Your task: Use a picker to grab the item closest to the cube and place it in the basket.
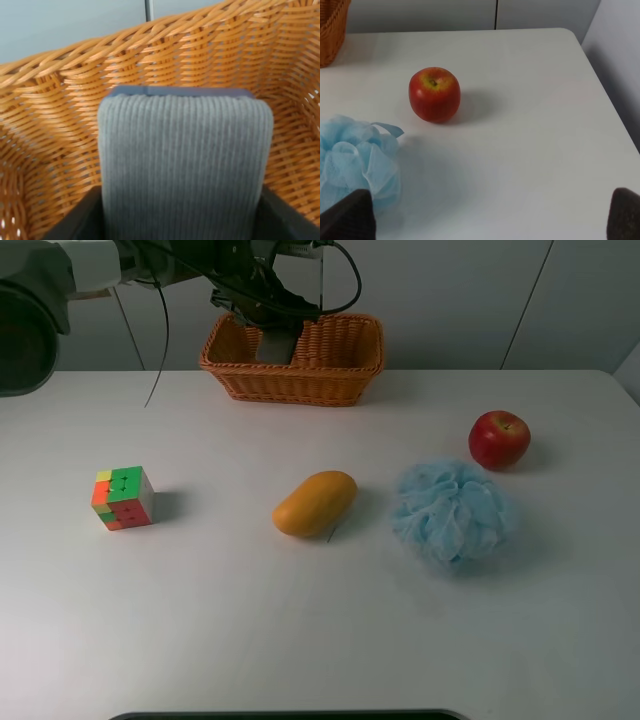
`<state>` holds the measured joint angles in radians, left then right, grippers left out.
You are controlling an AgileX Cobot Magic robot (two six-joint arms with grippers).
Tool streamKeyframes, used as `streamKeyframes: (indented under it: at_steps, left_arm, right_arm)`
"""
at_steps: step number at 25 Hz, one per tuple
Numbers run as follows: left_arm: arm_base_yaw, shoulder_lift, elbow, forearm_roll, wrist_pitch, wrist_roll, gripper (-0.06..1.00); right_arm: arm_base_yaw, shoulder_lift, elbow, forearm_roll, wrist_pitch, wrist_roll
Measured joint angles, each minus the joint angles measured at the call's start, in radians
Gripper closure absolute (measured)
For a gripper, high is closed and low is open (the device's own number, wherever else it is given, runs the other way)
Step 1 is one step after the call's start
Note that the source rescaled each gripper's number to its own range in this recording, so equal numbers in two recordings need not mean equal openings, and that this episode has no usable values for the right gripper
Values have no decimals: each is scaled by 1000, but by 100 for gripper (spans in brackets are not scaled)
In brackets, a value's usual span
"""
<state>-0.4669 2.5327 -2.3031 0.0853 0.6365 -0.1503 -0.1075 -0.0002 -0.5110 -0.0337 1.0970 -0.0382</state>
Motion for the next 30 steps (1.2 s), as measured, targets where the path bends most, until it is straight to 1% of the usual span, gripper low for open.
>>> streamKeyframes:
  at_steps: [3, 4, 5, 6, 7, 10, 16, 19, 21, 24, 28, 30]
  left_arm:
    - [0, 0, 0, 5, 0, 33, 92]
    - [0, 0, 0, 7, 0, 41, 81]
    - [0, 0, 0, 9, 0, 42, 34]
    - [0, 0, 0, 9, 0, 42, 13]
    - [0, 0, 0, 4, 0, 45, 8]
    - [0, 0, 0, -5, 0, 47, 5]
    - [0, 0, -1, -10, 2, 49, 5]
    - [0, -26, -1, -10, 35, 49, 5]
    - [0, -69, -1, -10, 78, 49, 5]
    - [0, -180, -1, -10, 178, 49, 5]
    - [-2, -396, -2, 5, 331, 61, 5]
    - [-4, -525, -2, 37, 408, 68, 5]
  right_arm:
    - [0, 0, 0, 0, 0, 0]
    - [0, 0, 0, 0, 0, 0]
    - [0, 0, 0, 0, 0, 0]
    - [0, 0, 0, 0, 0, 0]
    - [0, 0, 0, 0, 0, 0]
    - [0, 0, 0, 0, 0, 0]
    - [0, 0, 0, 0, 0, 0]
    - [0, 0, 0, 0, 0, 0]
    - [0, 0, 0, 0, 0, 0]
    - [0, 0, 0, 0, 0, 0]
    - [0, 0, 0, 0, 0, 0]
    - [0, 0, 0, 0, 0, 0]
